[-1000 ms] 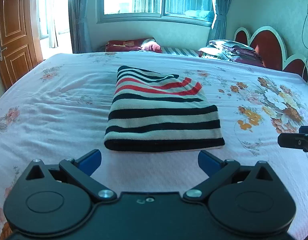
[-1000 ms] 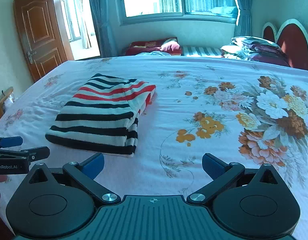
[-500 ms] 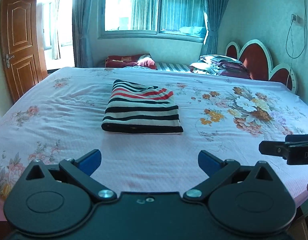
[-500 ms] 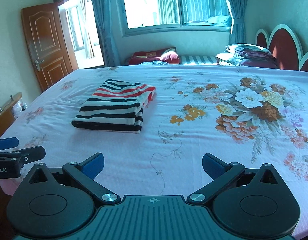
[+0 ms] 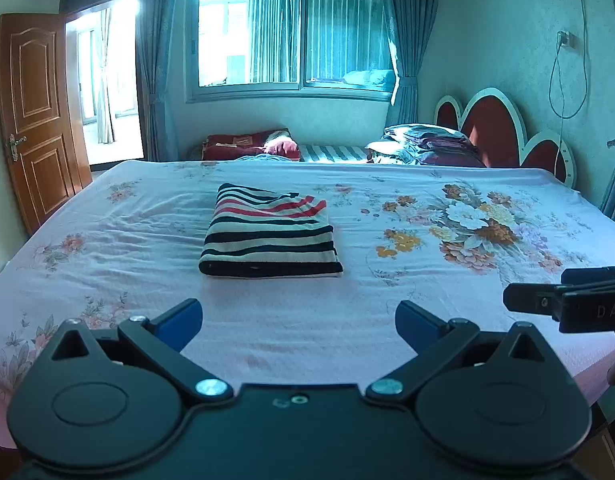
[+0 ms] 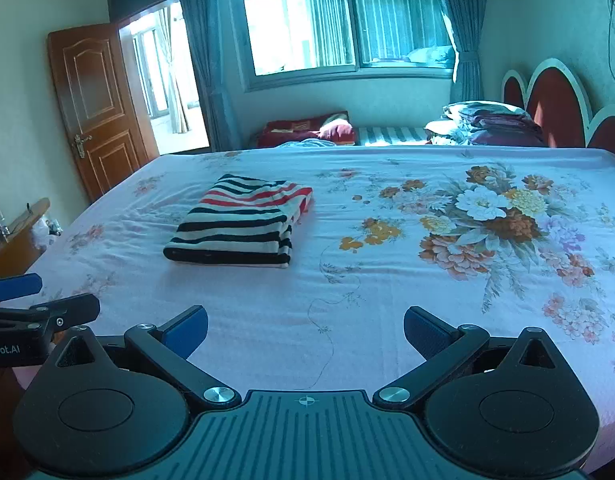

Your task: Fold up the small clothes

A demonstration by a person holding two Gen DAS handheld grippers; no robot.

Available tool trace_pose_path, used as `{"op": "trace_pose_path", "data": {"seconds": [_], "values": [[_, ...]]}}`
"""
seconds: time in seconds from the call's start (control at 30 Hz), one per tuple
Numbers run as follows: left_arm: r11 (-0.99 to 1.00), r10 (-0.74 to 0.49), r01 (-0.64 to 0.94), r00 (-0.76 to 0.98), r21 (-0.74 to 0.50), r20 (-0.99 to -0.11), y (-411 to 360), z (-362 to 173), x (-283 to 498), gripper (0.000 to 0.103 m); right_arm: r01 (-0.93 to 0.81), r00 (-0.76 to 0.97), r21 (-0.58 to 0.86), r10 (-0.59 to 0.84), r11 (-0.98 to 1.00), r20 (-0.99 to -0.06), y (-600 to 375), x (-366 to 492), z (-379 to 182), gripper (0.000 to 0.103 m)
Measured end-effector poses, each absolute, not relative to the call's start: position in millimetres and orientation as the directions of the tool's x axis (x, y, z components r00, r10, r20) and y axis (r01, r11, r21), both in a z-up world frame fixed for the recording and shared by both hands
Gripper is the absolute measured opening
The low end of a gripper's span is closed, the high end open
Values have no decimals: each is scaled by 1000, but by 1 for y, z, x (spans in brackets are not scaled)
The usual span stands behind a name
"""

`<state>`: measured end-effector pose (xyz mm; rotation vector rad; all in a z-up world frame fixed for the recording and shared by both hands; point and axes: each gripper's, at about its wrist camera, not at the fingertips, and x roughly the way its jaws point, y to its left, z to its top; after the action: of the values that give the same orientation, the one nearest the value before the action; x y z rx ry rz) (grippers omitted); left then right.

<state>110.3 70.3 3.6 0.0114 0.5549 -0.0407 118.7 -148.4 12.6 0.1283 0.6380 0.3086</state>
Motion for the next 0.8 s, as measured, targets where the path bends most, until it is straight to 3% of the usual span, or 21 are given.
{"op": "trace_pose_path", "data": {"seconds": [0.8], "values": [[999, -44, 47, 853, -7, -521, 71, 3, 107, 102, -221, 774, 204, 299, 954, -559, -156, 115, 15, 103]]}}
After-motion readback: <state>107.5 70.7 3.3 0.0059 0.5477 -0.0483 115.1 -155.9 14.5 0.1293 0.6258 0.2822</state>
